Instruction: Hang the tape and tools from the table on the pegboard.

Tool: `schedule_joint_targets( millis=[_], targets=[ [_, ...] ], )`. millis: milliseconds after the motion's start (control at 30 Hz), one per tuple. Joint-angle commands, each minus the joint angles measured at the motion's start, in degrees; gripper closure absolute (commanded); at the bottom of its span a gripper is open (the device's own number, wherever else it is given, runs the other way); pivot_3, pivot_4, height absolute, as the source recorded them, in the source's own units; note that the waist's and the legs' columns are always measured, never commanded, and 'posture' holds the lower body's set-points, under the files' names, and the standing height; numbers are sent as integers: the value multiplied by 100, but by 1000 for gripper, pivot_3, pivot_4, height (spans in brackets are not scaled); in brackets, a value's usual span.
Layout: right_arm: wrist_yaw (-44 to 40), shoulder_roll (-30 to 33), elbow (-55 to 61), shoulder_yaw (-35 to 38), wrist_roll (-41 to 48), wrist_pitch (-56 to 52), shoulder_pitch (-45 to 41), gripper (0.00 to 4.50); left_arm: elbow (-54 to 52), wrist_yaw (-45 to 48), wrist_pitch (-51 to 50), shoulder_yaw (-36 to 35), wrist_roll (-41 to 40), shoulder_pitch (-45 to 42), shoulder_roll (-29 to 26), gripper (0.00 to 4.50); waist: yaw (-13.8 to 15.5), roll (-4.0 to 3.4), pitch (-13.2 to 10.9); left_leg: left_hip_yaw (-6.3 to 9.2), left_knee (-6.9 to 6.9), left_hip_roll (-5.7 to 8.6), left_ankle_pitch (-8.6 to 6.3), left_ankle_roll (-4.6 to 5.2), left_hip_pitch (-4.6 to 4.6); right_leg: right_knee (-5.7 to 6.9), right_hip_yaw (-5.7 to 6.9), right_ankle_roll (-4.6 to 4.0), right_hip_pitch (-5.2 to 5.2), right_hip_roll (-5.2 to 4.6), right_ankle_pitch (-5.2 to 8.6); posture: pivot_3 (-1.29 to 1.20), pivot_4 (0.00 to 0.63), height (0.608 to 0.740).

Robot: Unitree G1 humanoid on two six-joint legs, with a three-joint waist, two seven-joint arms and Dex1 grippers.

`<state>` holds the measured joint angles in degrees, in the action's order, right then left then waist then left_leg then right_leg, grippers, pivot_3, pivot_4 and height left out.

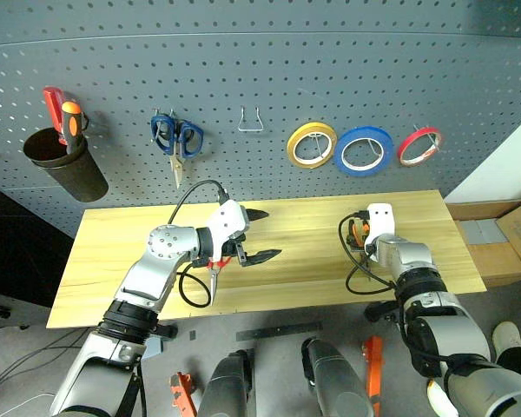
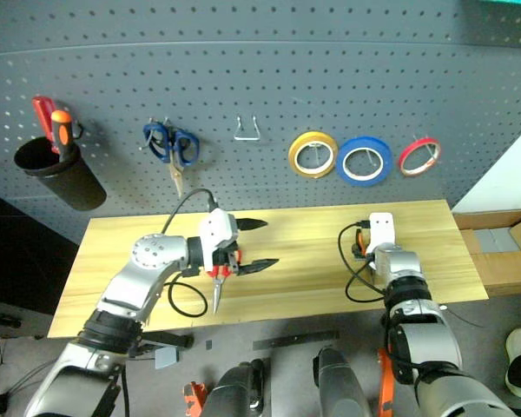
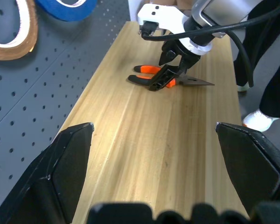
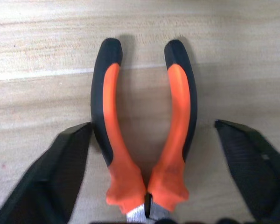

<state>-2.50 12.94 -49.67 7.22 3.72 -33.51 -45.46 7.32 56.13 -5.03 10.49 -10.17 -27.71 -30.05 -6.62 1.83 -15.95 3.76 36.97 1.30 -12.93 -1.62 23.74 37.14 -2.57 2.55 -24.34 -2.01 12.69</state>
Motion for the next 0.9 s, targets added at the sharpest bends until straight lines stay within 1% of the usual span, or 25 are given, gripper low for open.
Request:
schedule_joint_targets(
  millis=[33,67,200,267,300,367,467,567,667,767,833,900],
  targets=[
    [10,13,-280,17,-37,212,-88,1636,-201,-81,-33,-238,-102,72,-38,0,0,1,3,1,1,0,0,0,0,1,0,0,0,0,0,-147,219,740],
    [12,11,-323,23,-37,250,-106,1764,-221,-107,-54,-283,-115,103,-47,0,1,0,5,1,1,0,0,0,0,1,1,1,0,0,0,-144,217,740],
    [17,-14,-202,22,-24,299,-93,1764,-295,-226,-171,-513,-183,236,-69,0,1,-1,11,1,2,0,0,0,0,3,0,1,0,0,-1,-138,215,740],
    [-21,-32,164,-55,-51,238,6,1764,-309,-341,-213,-637,-189,298,-86,0,4,-1,11,2,3,0,0,0,0,6,1,0,0,0,-1,-135,213,740],
    [-51,-62,543,-113,-53,135,109,1764,-332,-395,-255,-725,-221,340,-100,0,5,-1,11,3,3,0,0,-1,0,7,2,0,0,0,-1,-134,213,740],
    [-139,-123,1542,-292,-62,-161,408,1764,-429,-483,-354,-888,-297,441,-131,0,5,-2,11,4,2,-1,0,-1,0,9,2,0,-3,0,-1,-129,211,740],
    [-260,-270,3762,-725,-19,-876,1079,1764,-646,-618,-565,-1236,-515,669,-183,0,6,-4,12,17,0,-2,0,-2,10,21,-3,0,-24,-3,-1,-123,209,740],
    [-247,-486,5763,-1210,13,-1520,1576,1765,-902,-758,-714,-1653,-812,943,-205,0,5,-5,13,14,4,0,3,-7,45,71,-12,0,-93,-13,0,-116,206,740],
    [-145,-855,7096,-1570,57,-1957,1705,1765,-1173,-923,-928,-2088,-1187,1218,-174,0,6,-5,15,23,7,-7,9,-17,49,86,-7,0,-102,-17,-1,-113,207,740],
    [-75,-1168,7635,-1811,-10,-2078,1407,1765,-1358,-1071,-908,-2345,-1268,1420,-206,0,24,-1,21,39,9,-5,24,-34,41,87,6,-4,-93,-12,-3,-107,205,740],
    [-76,-1263,7568,-1824,-57,-1907,1055,1765,-1430,-1219,-836,-2462,-1258,1445,-187,0,50,9,26,37,11,-1,31,-30,35,85,8,-5,-86,-7,-3,-95,201,740],
    [-57,-1403,7217,-1744,-68,-1599,535,1765,-1504,-1329,-813,-2595,-1318,1442,-172,0,86,18,32,37,13,2,36,-28,34,83,9,-5,-82,-8,-3,-88,197,740]
  ],
)
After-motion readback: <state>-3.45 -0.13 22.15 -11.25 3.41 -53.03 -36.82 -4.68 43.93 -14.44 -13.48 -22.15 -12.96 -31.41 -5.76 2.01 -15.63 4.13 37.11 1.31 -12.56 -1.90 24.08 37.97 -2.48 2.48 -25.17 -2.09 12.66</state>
